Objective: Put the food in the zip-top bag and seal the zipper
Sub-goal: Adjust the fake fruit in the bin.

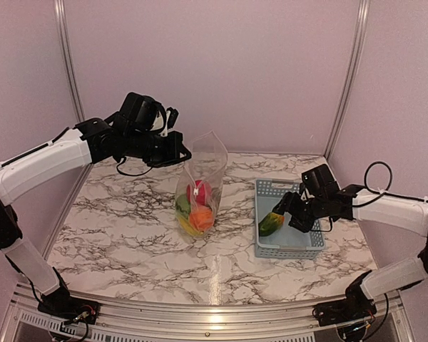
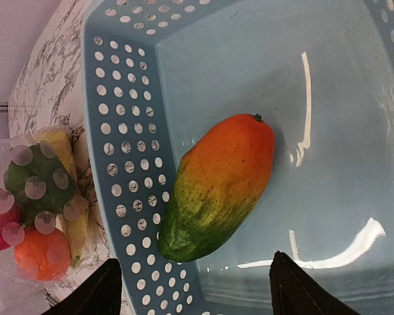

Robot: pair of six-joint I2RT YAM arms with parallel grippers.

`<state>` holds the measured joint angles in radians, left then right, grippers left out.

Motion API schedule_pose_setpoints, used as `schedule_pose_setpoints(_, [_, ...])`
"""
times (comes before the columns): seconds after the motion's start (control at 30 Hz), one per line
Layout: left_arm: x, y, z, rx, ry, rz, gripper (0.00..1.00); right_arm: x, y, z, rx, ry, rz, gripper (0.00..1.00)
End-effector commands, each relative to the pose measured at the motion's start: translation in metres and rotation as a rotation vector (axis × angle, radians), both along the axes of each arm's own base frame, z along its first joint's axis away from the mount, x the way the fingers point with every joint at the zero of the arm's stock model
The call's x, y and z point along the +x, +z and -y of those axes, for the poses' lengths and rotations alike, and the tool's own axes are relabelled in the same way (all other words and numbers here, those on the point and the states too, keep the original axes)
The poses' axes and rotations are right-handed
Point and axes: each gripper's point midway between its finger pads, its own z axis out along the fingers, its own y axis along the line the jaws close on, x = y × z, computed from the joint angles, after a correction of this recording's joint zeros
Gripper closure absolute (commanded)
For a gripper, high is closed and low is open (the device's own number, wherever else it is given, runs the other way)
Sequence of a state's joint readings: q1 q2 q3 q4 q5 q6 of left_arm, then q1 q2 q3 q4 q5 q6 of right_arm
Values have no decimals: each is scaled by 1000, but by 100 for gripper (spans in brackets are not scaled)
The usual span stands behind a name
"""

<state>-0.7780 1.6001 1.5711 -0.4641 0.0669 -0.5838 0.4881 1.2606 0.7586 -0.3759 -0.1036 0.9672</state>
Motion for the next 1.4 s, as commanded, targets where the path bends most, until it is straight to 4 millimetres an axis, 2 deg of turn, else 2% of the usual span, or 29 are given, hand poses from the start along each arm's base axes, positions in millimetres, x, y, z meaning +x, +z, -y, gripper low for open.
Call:
schedule_pose_setpoints(0.0, [-3,6,-4,-14,0,16,100,20,-3,2,23,-84,29,25])
schedule_pose_setpoints(0.17, [-4,3,-4,-5,0,12,100,29,-19,3,9,-131,5,26])
schedule_pose_setpoints(0.33, [-2,2,-3,-7,5,4,100,33,-44,-1,1,-158,-74,28])
schedule_pose_setpoints(0.6, [1,1,-1,-2,9,-2,100,60,-53,-12,-8,-145,-64,31])
schedule_pose_setpoints(0.87, [1,6,-2,-10,15,2,100,79,-47,-20,-10,-125,-62,38])
schedule_pose_setpoints(1.37, [-6,0,-8,-21,31,-18,100,79,-34,-9,-85,-68,0,43])
